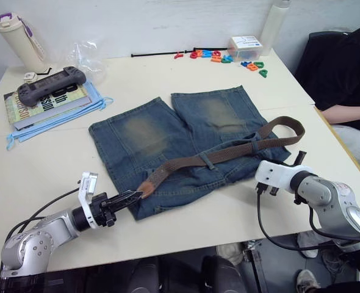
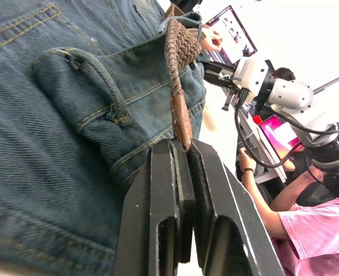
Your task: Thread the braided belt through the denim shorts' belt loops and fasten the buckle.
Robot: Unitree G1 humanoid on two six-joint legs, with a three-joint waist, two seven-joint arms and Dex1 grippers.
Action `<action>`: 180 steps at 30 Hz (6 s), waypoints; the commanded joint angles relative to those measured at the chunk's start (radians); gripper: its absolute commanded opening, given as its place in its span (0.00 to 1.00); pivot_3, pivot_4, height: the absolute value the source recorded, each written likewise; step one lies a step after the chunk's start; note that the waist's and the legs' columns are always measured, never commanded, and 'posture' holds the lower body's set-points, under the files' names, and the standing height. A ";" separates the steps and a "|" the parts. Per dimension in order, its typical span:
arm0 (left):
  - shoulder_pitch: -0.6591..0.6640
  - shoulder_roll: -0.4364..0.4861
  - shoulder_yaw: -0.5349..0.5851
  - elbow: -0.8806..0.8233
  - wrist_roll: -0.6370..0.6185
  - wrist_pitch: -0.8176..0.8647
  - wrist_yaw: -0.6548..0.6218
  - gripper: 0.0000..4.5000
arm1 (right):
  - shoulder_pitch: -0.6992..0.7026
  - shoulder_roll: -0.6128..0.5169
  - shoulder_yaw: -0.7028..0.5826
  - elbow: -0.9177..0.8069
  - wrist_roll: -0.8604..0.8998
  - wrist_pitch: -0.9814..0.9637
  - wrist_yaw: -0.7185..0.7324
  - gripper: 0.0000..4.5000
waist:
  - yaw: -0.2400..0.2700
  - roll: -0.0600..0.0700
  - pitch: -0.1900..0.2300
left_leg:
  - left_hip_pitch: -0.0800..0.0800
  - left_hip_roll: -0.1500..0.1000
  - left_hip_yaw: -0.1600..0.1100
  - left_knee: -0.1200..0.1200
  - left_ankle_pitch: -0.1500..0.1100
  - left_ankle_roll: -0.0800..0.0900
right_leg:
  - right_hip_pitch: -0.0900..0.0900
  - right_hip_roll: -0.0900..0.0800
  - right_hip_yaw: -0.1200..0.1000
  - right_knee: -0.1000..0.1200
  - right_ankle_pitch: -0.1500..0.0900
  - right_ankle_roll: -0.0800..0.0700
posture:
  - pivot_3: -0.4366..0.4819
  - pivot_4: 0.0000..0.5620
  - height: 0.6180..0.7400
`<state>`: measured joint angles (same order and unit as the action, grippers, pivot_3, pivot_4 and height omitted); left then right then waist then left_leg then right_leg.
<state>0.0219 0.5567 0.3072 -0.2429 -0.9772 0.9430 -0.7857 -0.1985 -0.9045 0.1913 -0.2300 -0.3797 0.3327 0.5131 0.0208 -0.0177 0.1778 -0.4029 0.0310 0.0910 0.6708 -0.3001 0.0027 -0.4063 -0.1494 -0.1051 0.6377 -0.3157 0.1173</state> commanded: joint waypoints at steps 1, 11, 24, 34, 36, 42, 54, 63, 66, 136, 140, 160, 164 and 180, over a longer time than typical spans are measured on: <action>-0.007 -0.008 -0.004 -0.039 -0.008 -0.026 0.001 0.00 | 0.007 0.042 -0.049 -0.034 0.022 0.049 0.017 0.01 | 0.000 0.000 0.000 | 0.000 0.000 0.000 0.000 0.000 0.000 | 0.000 0.000 0.000 0.000 0.000 0.000 | 0.48 0.27 0.70; -0.026 -0.017 -0.050 -0.067 -0.008 -0.043 0.015 0.00 | 0.045 0.129 -0.264 -0.198 0.188 0.211 0.084 0.20 | 0.002 0.000 0.000 | 0.000 0.000 0.000 0.001 0.000 0.000 | 0.000 0.000 0.000 0.000 0.000 0.000 | 0.48 0.27 0.70; -0.051 -0.041 -0.058 -0.076 -0.013 -0.050 0.044 0.00 | -0.055 0.308 -0.416 -0.286 0.442 0.425 0.040 0.98 | -0.005 0.001 0.000 | 0.000 0.000 -0.001 0.001 0.000 0.000 | 0.000 0.000 0.000 0.001 0.000 0.000 | 0.48 0.27 0.70; -0.064 -0.056 -0.085 -0.112 -0.013 -0.051 0.072 0.00 | -0.063 0.324 -0.353 -0.277 0.472 0.406 0.028 0.98 | -0.020 0.010 0.006 | -0.002 -0.056 -0.093 -0.035 0.044 0.007 | 0.050 -0.047 -0.076 -0.010 -0.008 0.018 | 0.48 0.27 0.63; -0.065 -0.058 -0.087 -0.114 -0.015 -0.052 0.076 0.00 | -0.059 0.324 -0.354 -0.279 0.478 0.407 0.028 0.98 | -0.006 0.010 0.006 | -0.002 -0.057 -0.093 -0.034 0.044 0.007 | 0.050 -0.048 -0.075 -0.010 -0.008 0.018 | 0.48 0.27 0.63; -0.081 -0.059 -0.091 -0.110 -0.016 -0.051 0.082 0.00 | -0.040 0.310 -0.348 -0.281 0.496 0.385 0.035 0.98 | 0.004 0.010 0.006 | -0.001 -0.055 -0.087 -0.034 0.043 0.006 | 0.049 -0.046 -0.070 -0.011 -0.008 0.018 | 0.48 0.27 0.63; -0.116 -0.062 -0.139 -0.108 0.007 -0.058 0.072 0.00 | -0.003 0.307 -0.334 -0.318 0.563 0.404 0.049 0.98 | -0.010 0.010 0.008 | -0.008 -0.112 -0.159 -0.057 0.071 0.018 | 0.081 -0.068 -0.053 -0.018 -0.029 0.052 | 0.48 0.27 0.59; -0.131 -0.071 -0.161 -0.106 0.015 -0.064 0.074 0.00 | 0.015 0.348 -0.439 -0.426 0.793 0.587 0.069 0.98 | -0.001 0.011 0.009 | -0.005 -0.104 -0.151 -0.057 0.069 0.010 | 0.082 -0.060 -0.047 -0.021 -0.031 0.052 | 0.48 0.27 0.59; -0.136 -0.076 -0.167 -0.103 0.018 -0.066 0.076 0.00 | 0.019 0.326 -0.452 -0.443 0.835 0.610 0.076 0.98 | 0.005 0.011 0.009 | -0.004 -0.104 -0.149 -0.057 0.067 0.010 | 0.082 -0.059 -0.045 -0.022 -0.031 0.052 | 0.48 0.27 0.59; 0.027 0.154 0.008 -0.153 0.059 -0.117 -0.020 0.80 | -0.015 0.708 -0.192 -0.261 2.029 0.289 -1.015 0.00 | -0.019 0.011 0.011 | -0.004 -0.085 -0.107 -0.056 0.059 0.010 | 0.048 -0.044 0.002 -0.009 -0.027 0.045 | 0.48 0.27 0.59; 0.041 0.176 0.031 -0.151 0.065 -0.124 -0.015 0.80 | -0.001 0.767 -0.156 -0.239 1.907 0.265 -1.044 0.00 | -0.018 0.010 0.011 | -0.004 -0.085 -0.107 -0.056 0.058 0.010 | 0.048 -0.044 0.002 -0.010 -0.028 0.045 | 0.48 0.27 0.59; 0.020 0.225 0.042 -0.149 0.069 -0.107 -0.031 0.80 | 0.004 0.957 -0.108 -0.166 1.652 0.250 -0.984 0.00 | -0.026 0.011 0.011 | -0.004 -0.074 -0.105 -0.056 0.055 0.004 | 0.045 -0.033 0.005 -0.006 -0.027 0.038 | 0.48 0.27 0.59; 0.014 0.222 0.034 -0.148 0.071 -0.105 -0.028 0.80 | -0.008 0.968 -0.083 -0.137 1.661 0.299 -0.974 0.00 | -0.027 0.011 0.011 | -0.004 -0.073 -0.105 -0.056 0.055 0.003 | 0.044 -0.033 0.005 -0.004 -0.027 0.037 | 0.48 0.27 0.59; -0.044 0.306 -0.023 -0.007 0.241 -0.219 -0.120 0.80 | -0.110 1.074 -0.046 0.056 1.569 0.367 -0.863 0.00 | -0.051 0.009 0.010 | -0.003 -0.070 -0.090 -0.056 0.055 0.003 | 0.030 -0.030 0.021 0.007 -0.028 0.036 | 0.48 0.27 0.59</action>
<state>0.0130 0.8298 0.3087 -0.3056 -0.8253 0.8120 -0.8630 -0.2923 0.0959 0.1274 -0.2045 1.1999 0.6840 -0.3837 -0.0303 -0.0091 0.1876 -0.4059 -0.0383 0.0011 0.6149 -0.2451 0.0055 -0.3764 -0.1792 -0.0836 0.6453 -0.3438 0.1530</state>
